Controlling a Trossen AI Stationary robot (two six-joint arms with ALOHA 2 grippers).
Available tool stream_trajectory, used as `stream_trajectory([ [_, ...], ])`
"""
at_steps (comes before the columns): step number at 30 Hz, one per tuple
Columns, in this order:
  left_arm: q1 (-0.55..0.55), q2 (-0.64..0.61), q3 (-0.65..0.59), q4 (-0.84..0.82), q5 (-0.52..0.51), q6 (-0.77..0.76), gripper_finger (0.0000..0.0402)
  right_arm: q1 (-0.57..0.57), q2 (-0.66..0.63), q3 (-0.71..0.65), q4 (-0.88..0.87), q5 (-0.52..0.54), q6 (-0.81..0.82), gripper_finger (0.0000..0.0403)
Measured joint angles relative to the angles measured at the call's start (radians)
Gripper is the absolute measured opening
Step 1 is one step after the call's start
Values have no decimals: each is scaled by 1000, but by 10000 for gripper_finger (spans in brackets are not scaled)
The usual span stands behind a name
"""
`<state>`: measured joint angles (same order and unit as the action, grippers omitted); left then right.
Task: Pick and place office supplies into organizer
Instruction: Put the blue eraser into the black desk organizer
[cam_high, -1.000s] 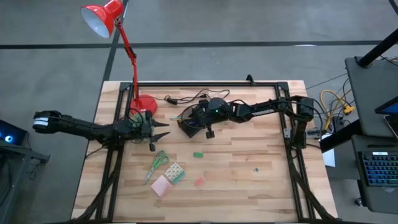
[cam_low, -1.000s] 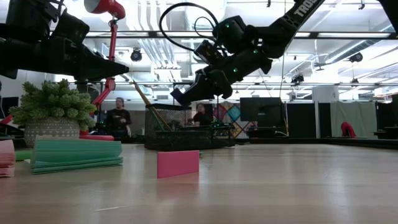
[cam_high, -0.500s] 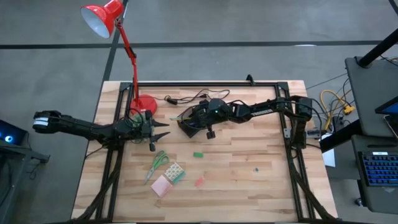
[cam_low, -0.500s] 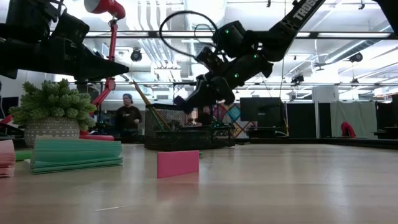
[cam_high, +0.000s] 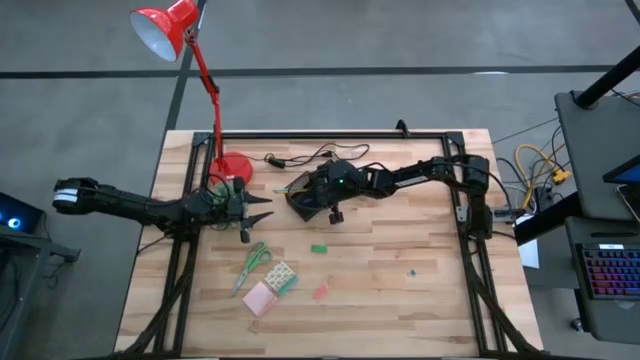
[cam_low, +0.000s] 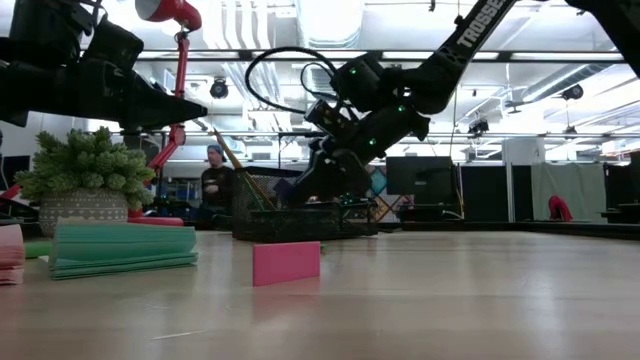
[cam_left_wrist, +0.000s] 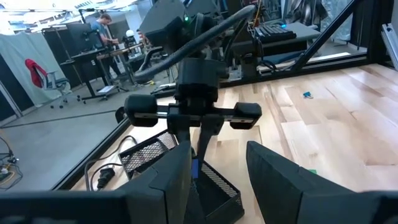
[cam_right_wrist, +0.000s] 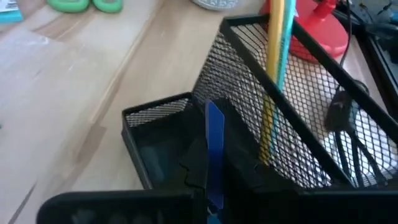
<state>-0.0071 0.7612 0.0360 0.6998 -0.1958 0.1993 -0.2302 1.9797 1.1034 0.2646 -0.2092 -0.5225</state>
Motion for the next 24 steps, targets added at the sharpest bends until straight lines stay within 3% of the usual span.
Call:
stream_trajectory([
  [6, 0, 3, 0, 0, 0, 0, 142, -1, 0, 0, -38, 0, -2, 22],
  [24, 0, 3, 0, 0, 0, 0, 142, -4, 0, 0, -46, 5, 17, 84],
])
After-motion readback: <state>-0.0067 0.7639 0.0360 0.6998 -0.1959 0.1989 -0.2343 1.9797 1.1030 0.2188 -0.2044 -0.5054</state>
